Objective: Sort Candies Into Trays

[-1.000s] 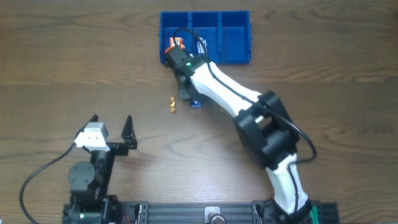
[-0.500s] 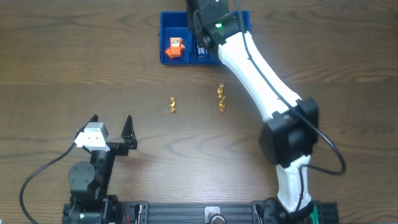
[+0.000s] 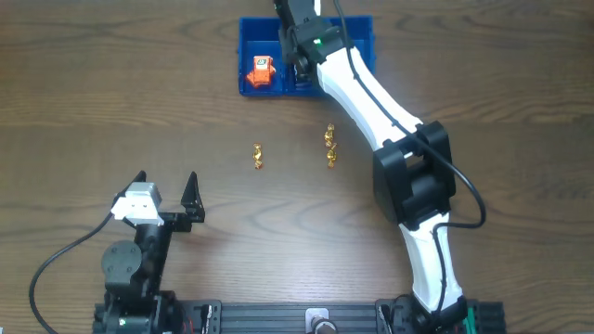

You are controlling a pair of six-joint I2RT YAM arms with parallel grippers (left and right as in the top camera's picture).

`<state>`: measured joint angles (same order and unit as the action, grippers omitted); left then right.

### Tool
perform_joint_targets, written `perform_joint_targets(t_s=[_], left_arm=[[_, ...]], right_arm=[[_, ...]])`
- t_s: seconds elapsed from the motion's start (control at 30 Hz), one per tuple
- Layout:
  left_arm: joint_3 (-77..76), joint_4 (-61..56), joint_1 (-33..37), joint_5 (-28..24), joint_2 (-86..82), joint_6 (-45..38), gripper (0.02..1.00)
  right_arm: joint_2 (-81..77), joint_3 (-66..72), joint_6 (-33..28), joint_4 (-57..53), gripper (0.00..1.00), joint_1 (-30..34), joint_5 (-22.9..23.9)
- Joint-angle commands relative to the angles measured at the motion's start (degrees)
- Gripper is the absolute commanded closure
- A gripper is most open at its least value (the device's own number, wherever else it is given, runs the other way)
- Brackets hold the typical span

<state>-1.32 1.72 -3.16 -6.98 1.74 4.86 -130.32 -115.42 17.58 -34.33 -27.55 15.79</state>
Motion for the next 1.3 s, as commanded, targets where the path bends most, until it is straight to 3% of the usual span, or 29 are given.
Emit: perform_joint_targets(t_s=[0.03, 0.17, 0.3, 0.47, 0.6, 0.67, 0.77, 0.97, 1.23, 1.3], left_arm=[[1.05, 2.1, 0.13, -1.18, -0.24, 0.44, 0.02], [1.05, 2.1, 0.13, -1.16, -0.24, 0.44, 0.02], [1.05, 2.1, 0.13, -1.16, -0.24, 0.46, 0.023], [1.05, 2.1, 0.13, -1.16, -0.24, 0.46, 0.02], [1.05, 2.1, 0.13, -1.16, -0.24, 0.44, 0.02], [1.05, 2.1, 0.13, -1.16, -0.24, 0.44, 0.02], [1.05, 2.1, 0.13, -1.16, -0.24, 0.44, 0.02], [1.05, 2.1, 0.13, -1.16, -0.24, 0.44, 0.02], [1.05, 2.1, 0.13, -1.16, -0.24, 0.44, 0.02], [1.05, 2.1, 0.13, -1.16, -0.24, 0.46, 0.02]], right_arm=[[-0.94, -0.37, 0.31, -0.02, 0.255, -0.17, -0.48], [-0.46, -8.52, 0.17, -8.63, 0.218, -0.63, -0.46], [3.39, -19.74, 0.74, -22.18, 0.167, -5.27, -0.5], [3.13, -15.34, 11.17, -35.95, 0.134, -14.78, -2.75], [2.32, -1.6, 17.94, -30.86, 0.137, -18.1, -4.61], [2.25, 5.62, 18.78, -25.46, 0.141, -18.1, -7.61], [2.03, 10.29, 20.7, -21.94, 0.145, -18.1, -7.98], [-2.4, 10.58, 21.49, -19.69, 0.154, -18.25, -10.43], [-2.58, 10.58, 21.49, -18.43, 0.194, -19.69, -10.38], [-2.58, 10.58, 21.49, -18.4, 0.268, -19.69, -10.38]])
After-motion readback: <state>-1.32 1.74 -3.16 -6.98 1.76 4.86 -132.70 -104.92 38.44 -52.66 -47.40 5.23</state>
